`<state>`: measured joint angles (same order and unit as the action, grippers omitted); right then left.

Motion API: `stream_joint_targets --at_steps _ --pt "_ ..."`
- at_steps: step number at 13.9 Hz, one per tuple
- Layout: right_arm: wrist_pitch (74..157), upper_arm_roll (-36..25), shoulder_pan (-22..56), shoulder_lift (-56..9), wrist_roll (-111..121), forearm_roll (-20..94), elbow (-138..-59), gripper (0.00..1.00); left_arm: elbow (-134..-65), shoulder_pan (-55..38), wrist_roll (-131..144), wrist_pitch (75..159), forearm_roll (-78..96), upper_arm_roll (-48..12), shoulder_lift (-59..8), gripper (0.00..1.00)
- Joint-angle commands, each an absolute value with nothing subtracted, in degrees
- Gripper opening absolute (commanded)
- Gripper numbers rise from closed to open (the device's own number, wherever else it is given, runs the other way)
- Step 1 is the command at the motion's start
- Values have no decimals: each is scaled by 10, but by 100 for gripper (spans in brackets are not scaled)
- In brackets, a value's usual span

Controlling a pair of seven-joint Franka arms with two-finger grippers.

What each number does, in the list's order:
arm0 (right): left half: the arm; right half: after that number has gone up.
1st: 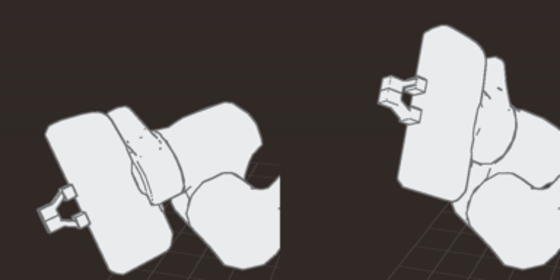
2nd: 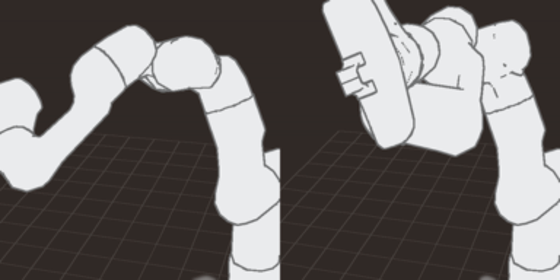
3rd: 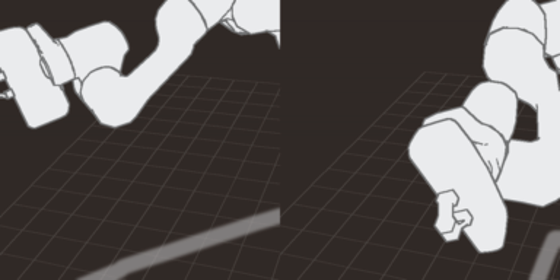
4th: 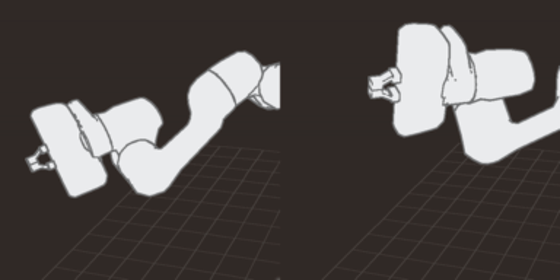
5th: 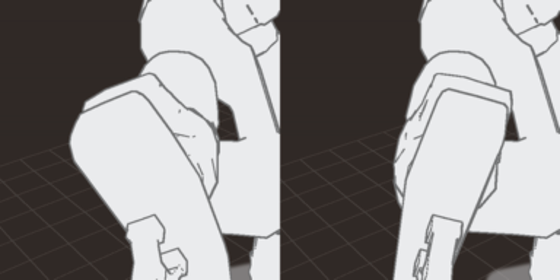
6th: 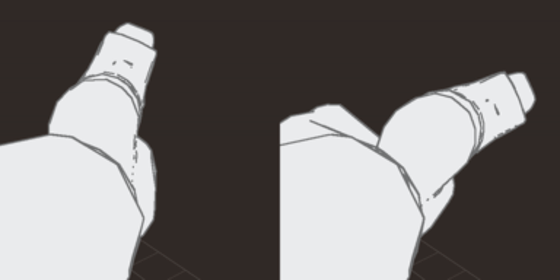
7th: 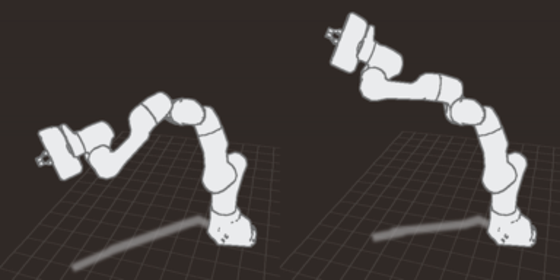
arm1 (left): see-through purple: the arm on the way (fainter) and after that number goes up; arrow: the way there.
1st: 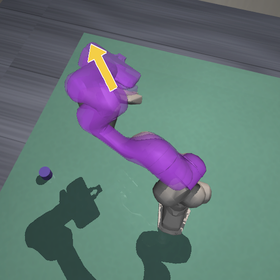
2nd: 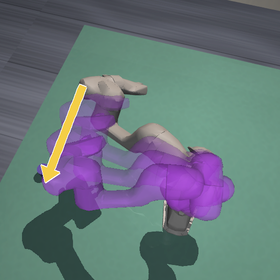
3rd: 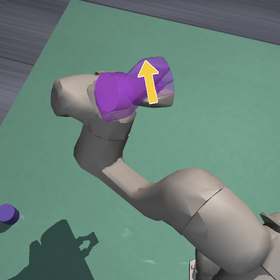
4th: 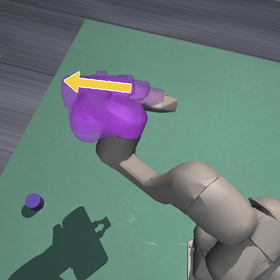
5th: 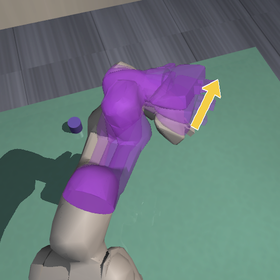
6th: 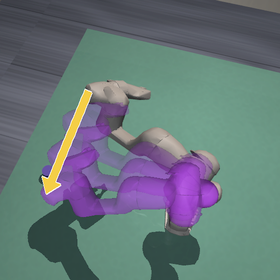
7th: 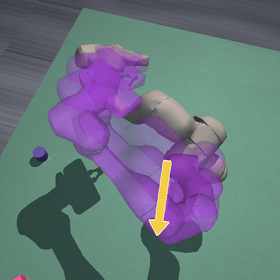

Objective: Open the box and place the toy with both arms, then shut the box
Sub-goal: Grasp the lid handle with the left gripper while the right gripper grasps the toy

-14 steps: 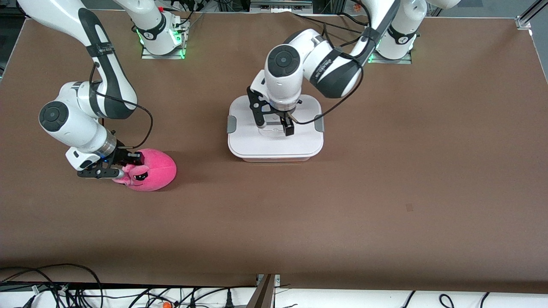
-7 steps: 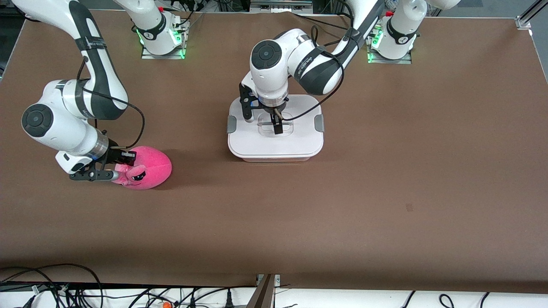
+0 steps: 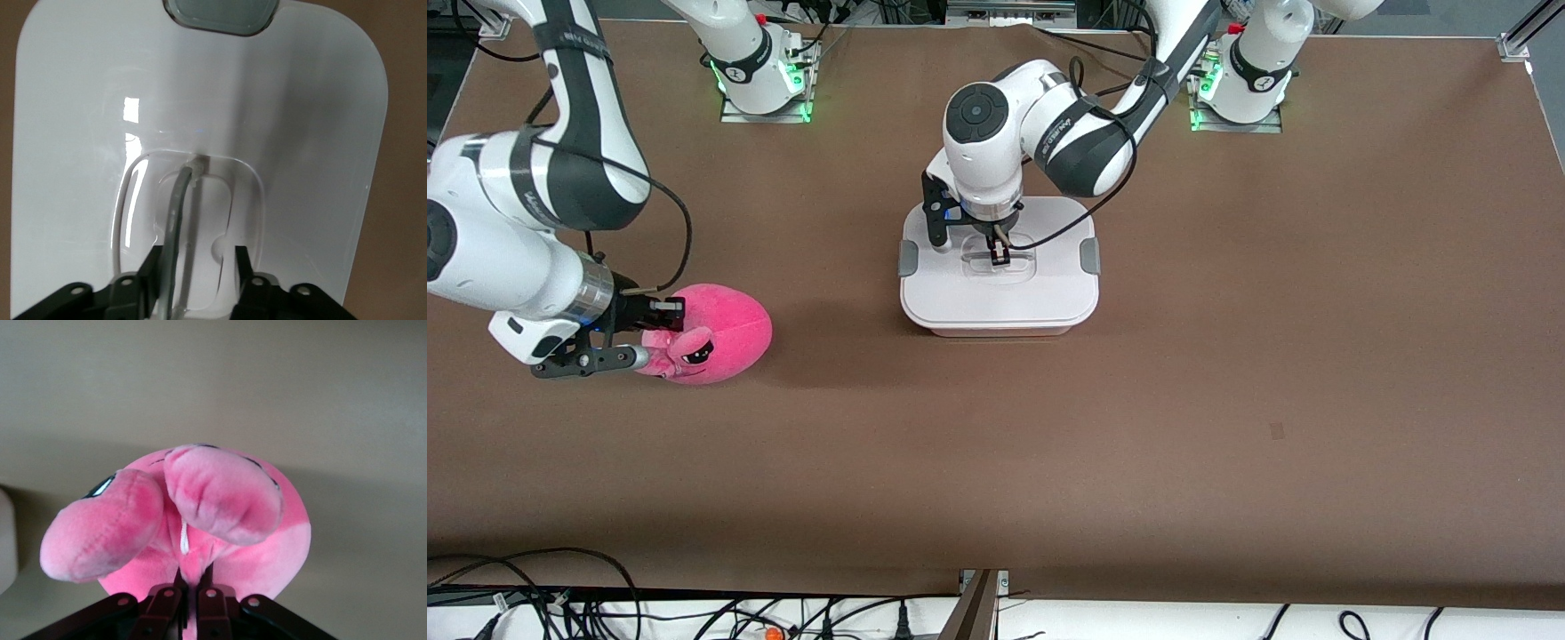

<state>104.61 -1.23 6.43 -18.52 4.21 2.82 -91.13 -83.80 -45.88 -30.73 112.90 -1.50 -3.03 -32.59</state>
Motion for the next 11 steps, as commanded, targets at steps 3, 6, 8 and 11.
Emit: stream_joint_targets --at_steps 3,6,8,11 --pt "965 -11 116 -195 42 4 -855 0 -838 -470 -350 1131 -57 -27 -316 0" --pt "964 -11 131 -193 49 6 -854 0 -838 -470 -350 1128 -57 -28 -306 0" --pt "961 -11 153 -192 50 5 -853 0 -835 -469 -349 1124 -55 -28 -299 0" --pt "960 -10 193 -189 73 5 -853 0 -823 -464 -349 1080 -54 -27 -287 0"
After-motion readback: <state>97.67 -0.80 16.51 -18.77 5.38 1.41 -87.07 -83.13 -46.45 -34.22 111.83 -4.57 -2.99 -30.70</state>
